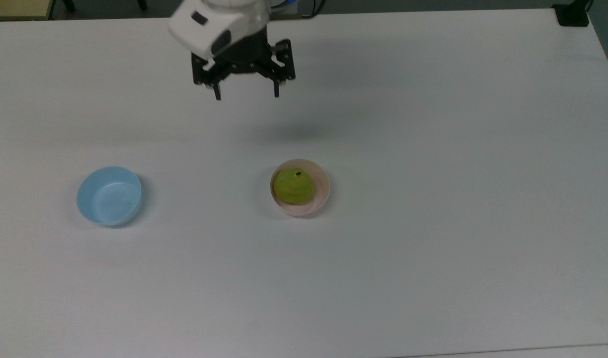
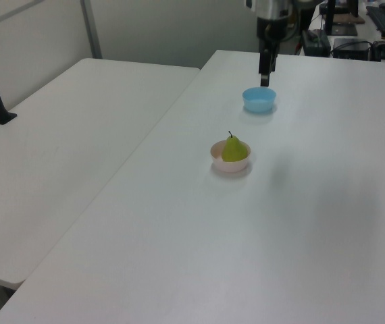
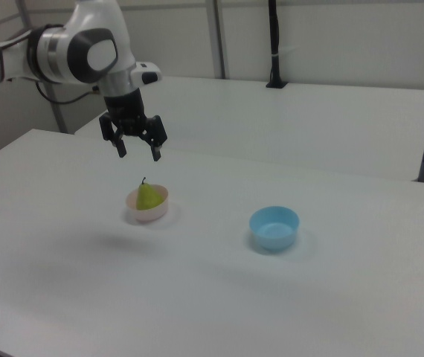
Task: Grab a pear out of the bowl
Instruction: 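Move the open gripper over the pink bowl holding the green pear, then lower the gripper around the green pear and close on it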
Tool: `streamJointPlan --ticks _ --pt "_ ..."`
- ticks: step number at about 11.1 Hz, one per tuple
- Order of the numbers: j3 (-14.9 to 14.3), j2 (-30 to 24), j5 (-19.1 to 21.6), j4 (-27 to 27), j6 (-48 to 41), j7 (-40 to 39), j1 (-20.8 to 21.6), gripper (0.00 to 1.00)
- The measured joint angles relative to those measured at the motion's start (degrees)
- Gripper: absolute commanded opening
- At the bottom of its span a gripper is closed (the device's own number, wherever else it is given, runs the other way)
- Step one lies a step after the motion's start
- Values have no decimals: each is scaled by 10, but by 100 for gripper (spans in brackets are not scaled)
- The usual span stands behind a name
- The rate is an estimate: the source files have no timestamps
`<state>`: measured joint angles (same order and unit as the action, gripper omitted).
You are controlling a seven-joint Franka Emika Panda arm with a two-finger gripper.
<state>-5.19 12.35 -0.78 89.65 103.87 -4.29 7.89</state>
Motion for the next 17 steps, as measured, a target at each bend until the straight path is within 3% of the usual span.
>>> streamJointPlan --ticks 4,8,15,17 --pt "2 86 0 5 96 3 44 100" --pt "2 144 0 5 161 20 59 100" --pt "2 174 -1 3 188 20 58 99" --pt "2 176 -1 3 204 20 58 88"
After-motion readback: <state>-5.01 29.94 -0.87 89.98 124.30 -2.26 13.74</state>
